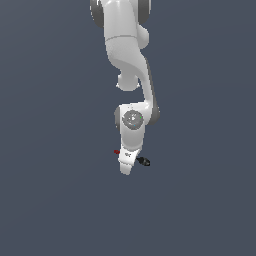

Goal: Pick up the object and move it to a goal position.

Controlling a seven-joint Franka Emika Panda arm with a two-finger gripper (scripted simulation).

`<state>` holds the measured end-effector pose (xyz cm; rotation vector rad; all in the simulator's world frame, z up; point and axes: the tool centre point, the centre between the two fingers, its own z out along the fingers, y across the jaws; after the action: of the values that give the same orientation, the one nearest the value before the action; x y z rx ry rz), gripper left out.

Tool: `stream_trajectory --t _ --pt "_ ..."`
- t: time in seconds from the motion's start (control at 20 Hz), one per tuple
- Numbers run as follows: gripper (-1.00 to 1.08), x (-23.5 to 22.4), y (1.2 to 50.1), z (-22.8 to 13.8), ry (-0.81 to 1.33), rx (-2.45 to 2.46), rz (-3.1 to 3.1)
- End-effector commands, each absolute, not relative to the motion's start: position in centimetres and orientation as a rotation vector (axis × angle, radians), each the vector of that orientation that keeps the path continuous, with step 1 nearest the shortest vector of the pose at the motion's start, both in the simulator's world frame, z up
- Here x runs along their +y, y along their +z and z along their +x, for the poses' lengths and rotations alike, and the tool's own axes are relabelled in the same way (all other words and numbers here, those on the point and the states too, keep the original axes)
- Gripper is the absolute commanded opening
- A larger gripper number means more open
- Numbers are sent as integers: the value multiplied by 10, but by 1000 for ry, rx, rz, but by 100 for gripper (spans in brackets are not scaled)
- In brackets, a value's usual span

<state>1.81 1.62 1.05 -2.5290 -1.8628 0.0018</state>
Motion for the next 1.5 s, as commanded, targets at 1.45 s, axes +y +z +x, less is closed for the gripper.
stream_trajectory --t 1.45 --pt "-100 43 132 2 2 -1867 -2528"
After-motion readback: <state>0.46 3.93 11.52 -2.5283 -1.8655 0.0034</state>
